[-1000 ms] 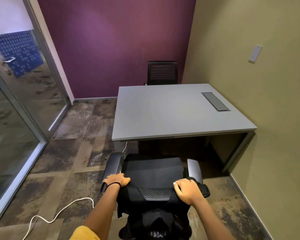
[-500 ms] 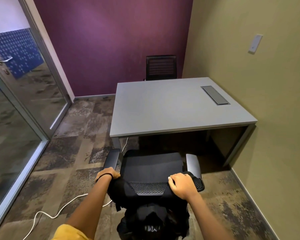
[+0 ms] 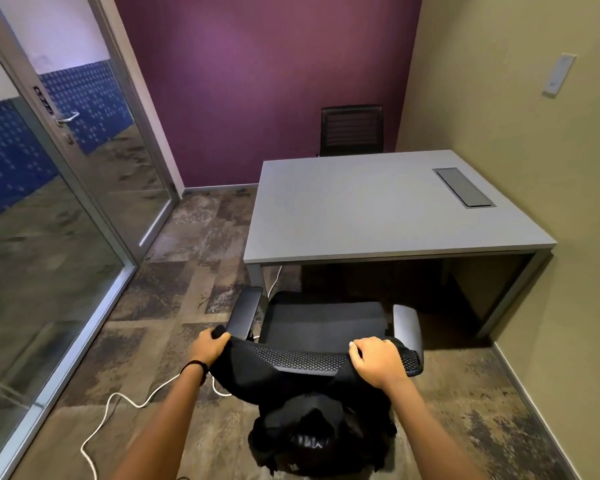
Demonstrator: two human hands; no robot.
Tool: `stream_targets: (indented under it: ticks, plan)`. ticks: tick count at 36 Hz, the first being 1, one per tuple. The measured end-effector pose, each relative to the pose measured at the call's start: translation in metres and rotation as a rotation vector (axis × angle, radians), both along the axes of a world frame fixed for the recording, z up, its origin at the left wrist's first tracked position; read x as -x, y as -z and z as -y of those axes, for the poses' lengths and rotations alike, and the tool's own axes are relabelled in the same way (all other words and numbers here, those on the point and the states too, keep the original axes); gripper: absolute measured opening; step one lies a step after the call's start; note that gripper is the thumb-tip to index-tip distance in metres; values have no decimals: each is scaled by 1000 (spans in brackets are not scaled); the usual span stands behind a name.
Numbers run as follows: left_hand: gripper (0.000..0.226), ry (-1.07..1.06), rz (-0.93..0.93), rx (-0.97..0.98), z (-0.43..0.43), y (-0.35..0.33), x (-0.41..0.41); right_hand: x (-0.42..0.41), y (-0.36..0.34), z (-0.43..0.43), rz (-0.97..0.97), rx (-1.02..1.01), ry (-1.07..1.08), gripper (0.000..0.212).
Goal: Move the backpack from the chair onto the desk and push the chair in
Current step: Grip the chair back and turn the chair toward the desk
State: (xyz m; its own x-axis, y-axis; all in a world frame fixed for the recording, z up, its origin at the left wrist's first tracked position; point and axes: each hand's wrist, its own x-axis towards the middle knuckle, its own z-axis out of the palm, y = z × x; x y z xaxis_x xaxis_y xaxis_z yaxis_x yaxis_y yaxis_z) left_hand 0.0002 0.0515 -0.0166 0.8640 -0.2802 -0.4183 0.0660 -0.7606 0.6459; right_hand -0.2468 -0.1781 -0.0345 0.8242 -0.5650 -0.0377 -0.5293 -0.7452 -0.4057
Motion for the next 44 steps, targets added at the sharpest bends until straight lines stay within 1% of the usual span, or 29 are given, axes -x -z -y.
stream_targets:
  ticks: [3,8,12,17,20,26,31,36,40,44]
  plan:
    - [33,-23,12,44,-2,-2,6,0,3,0,6,-2,12,34]
    - [37,-67,11,73,-8,0,13,2,0,-3,25,11,16,38]
    - [34,-88,6,111,-13,1,17,4,0,-6,17,4,33,33]
    - [34,-92,-65,171,-19,4,20,3,-1,-8,-1,26,73,34]
    - [27,-91,-100,196,-24,5,19,3,-2,-11,-8,33,94,32]
    - [41,-103,-87,256,-41,10,28,2,0,-13,9,61,149,31]
    - [51,-162,-85,323,-50,24,52,-1,3,-12,38,80,183,35]
    - [52,-193,-144,362,-39,38,66,1,10,-12,56,102,190,35]
    - [45,-209,-173,369,-30,49,69,5,15,-12,78,122,182,33]
    - [44,-166,-257,378,-18,52,69,6,18,-14,58,152,184,34]
